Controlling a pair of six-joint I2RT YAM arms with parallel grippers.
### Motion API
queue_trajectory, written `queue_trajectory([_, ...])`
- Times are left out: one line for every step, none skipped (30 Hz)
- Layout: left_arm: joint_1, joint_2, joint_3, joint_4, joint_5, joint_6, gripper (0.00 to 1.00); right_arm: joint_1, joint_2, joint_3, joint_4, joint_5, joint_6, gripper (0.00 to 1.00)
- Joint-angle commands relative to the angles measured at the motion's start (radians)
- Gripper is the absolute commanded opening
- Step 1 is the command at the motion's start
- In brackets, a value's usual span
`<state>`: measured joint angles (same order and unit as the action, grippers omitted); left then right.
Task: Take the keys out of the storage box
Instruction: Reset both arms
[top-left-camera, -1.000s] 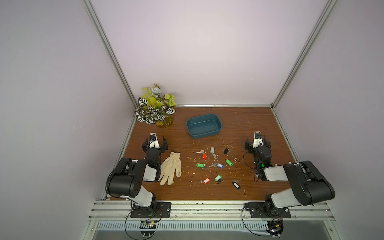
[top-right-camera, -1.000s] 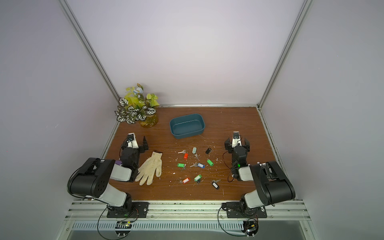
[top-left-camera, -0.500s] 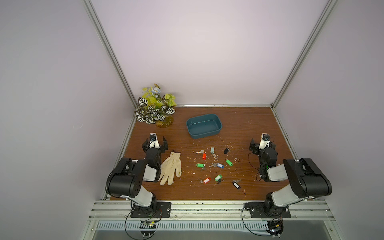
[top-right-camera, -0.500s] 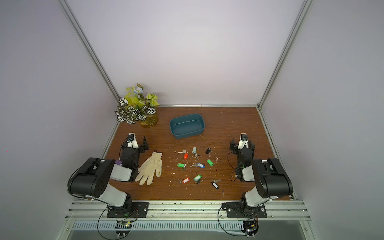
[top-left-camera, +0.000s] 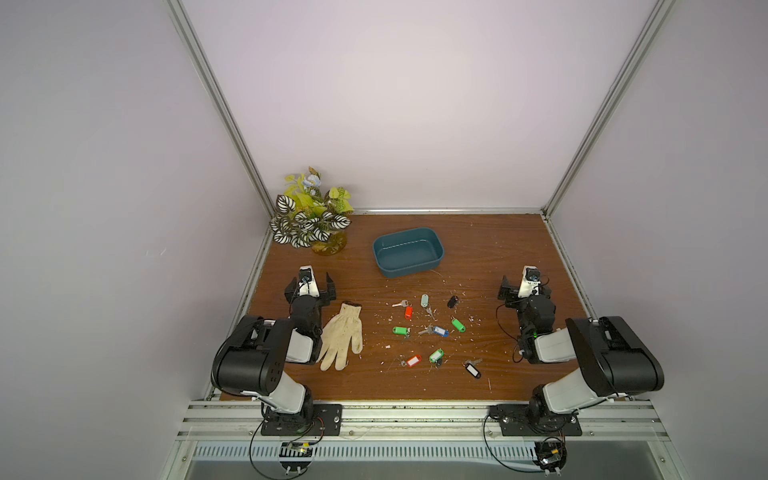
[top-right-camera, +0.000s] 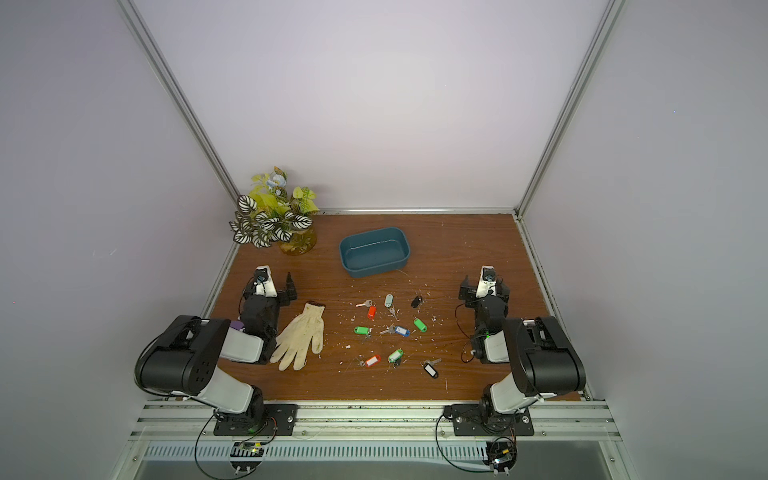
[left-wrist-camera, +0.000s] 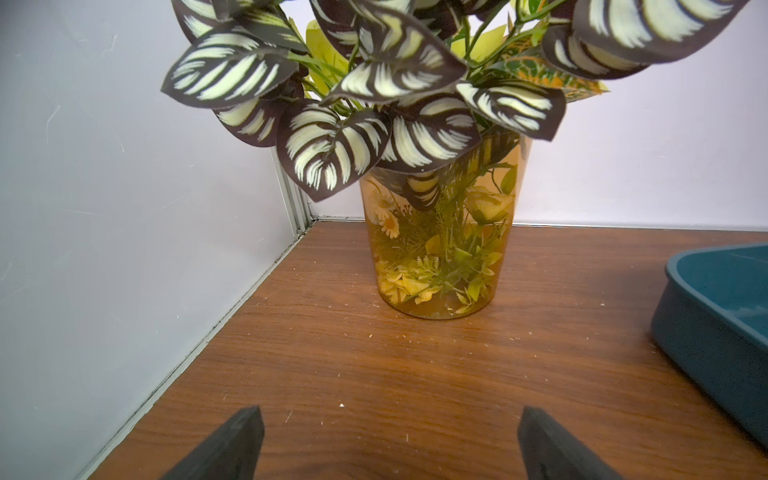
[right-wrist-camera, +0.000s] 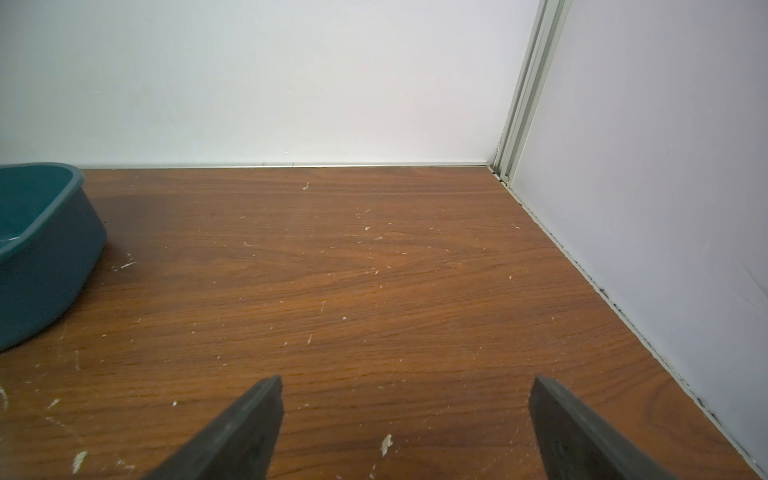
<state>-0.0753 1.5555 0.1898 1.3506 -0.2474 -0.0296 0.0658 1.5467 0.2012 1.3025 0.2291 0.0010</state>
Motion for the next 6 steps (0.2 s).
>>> queue_trajectory([0.015, 0.006, 0.002, 0.011, 0.011, 0.006, 0.99, 0.004, -0.002, -0.004, 0.057, -0.007, 0.014, 1.00])
queue_trajectory([0.025, 0.004, 0.006, -0.001, 0.027, 0.001, 0.99, 0.003, -0.002, -0.003, 0.057, -0.007, 0.014, 0.99])
queue_trajectory([0.029, 0.002, 0.005, -0.004, 0.033, -0.004, 0.99, 0.004, -0.002, -0.004, 0.057, -0.007, 0.014, 1.00])
queue_trajectory([0.029, 0.002, 0.005, -0.002, 0.033, -0.004, 0.99, 0.003, -0.003, -0.004, 0.057, -0.006, 0.014, 1.00])
queue_trajectory([0.029, 0.000, 0.004, -0.001, 0.033, -0.004, 0.99, 0.004, -0.002, -0.003, 0.057, -0.007, 0.014, 1.00])
queue_trajectory([0.029, 0.000, 0.002, 0.001, 0.034, -0.003, 0.99, 0.004, -0.002, -0.004, 0.057, -0.007, 0.014, 1.00])
